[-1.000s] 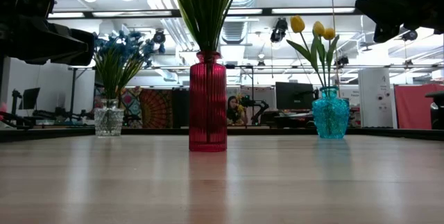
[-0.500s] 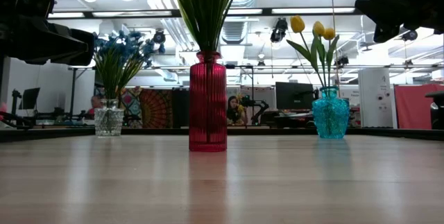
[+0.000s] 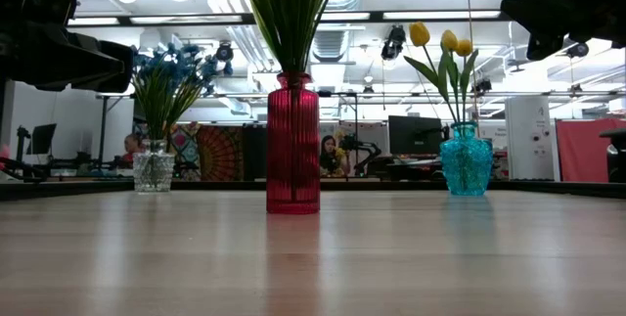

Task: Sort flowers into vase by color
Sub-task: Return to Home Position

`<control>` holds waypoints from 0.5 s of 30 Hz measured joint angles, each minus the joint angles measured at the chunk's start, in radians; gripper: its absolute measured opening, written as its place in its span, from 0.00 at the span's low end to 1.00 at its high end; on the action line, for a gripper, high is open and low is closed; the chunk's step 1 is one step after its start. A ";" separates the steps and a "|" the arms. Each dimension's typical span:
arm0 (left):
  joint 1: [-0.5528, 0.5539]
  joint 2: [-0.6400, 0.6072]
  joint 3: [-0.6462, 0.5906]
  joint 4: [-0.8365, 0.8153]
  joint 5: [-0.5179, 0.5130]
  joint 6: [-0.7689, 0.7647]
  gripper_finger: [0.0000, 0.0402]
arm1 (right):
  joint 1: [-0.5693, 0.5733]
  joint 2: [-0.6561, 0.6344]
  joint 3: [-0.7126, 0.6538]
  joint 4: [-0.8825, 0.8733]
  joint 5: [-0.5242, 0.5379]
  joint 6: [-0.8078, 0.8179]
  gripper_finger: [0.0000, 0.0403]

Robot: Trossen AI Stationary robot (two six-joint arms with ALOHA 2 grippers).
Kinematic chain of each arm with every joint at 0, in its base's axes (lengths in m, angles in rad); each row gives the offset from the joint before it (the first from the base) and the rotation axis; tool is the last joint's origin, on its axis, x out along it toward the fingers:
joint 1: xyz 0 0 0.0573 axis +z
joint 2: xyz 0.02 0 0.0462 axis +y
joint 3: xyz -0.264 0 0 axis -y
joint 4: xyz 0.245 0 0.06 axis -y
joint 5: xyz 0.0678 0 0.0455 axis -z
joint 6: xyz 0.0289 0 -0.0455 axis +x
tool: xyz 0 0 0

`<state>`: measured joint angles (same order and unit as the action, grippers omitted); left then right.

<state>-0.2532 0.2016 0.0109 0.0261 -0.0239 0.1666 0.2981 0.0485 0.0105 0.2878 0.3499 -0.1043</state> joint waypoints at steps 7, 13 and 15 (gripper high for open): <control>0.000 0.000 0.000 0.000 0.000 0.000 0.00 | 0.000 0.000 0.000 0.000 0.000 0.000 0.33; 0.000 0.000 0.000 0.000 0.000 0.000 0.00 | 0.000 0.000 0.000 0.000 0.000 0.000 0.32; 0.000 0.000 0.000 0.000 0.000 0.000 0.00 | 0.000 0.000 0.000 0.000 0.000 0.000 0.31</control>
<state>-0.2533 0.2016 0.0109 0.0261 -0.0239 0.1667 0.2983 0.0484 0.0105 0.2878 0.3496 -0.1043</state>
